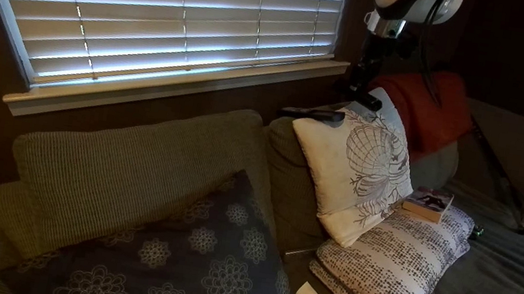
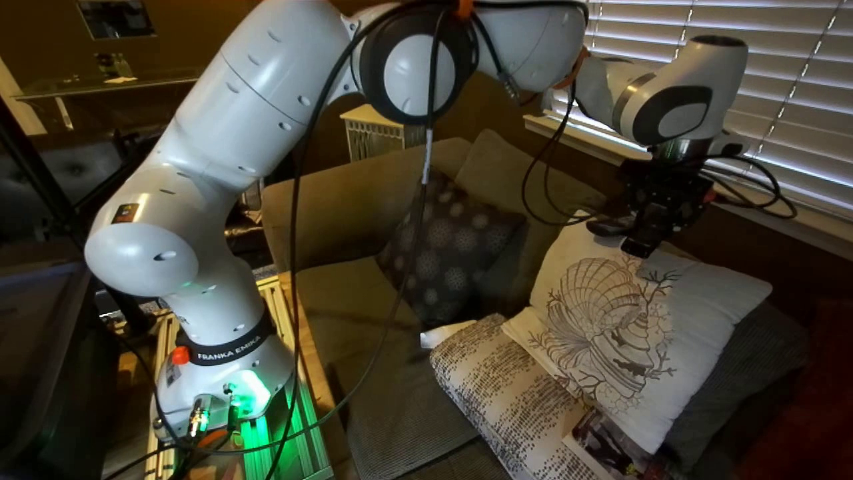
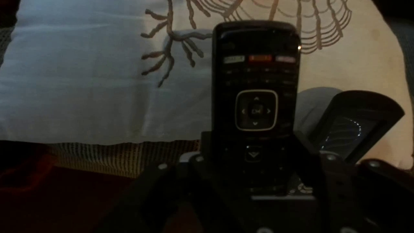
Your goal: Place the remote controls on top of the white pillow.
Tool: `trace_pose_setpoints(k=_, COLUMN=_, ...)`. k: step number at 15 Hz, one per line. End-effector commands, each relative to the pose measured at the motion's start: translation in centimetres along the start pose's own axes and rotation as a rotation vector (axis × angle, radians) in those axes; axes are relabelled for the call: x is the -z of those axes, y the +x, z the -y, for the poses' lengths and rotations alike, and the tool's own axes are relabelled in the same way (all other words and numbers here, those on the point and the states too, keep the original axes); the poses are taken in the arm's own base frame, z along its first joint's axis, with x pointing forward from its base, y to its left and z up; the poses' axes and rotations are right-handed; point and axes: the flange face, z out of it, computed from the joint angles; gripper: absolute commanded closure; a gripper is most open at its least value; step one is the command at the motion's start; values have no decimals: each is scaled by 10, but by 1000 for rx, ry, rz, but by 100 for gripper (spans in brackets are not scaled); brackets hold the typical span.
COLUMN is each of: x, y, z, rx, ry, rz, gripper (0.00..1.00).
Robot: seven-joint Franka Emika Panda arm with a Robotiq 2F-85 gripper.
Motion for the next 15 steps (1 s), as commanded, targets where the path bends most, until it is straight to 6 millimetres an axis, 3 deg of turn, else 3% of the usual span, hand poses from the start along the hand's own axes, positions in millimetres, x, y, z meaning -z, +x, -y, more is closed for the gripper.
trace_pose_setpoints(k=1, x=-13, y=14, z=0, rx=-39, ry=-12, rz=11, gripper=65)
trace_pose_setpoints(k=15, x=-45, y=28, z=14, rx=-47, ry=-41, rz=27, gripper=65)
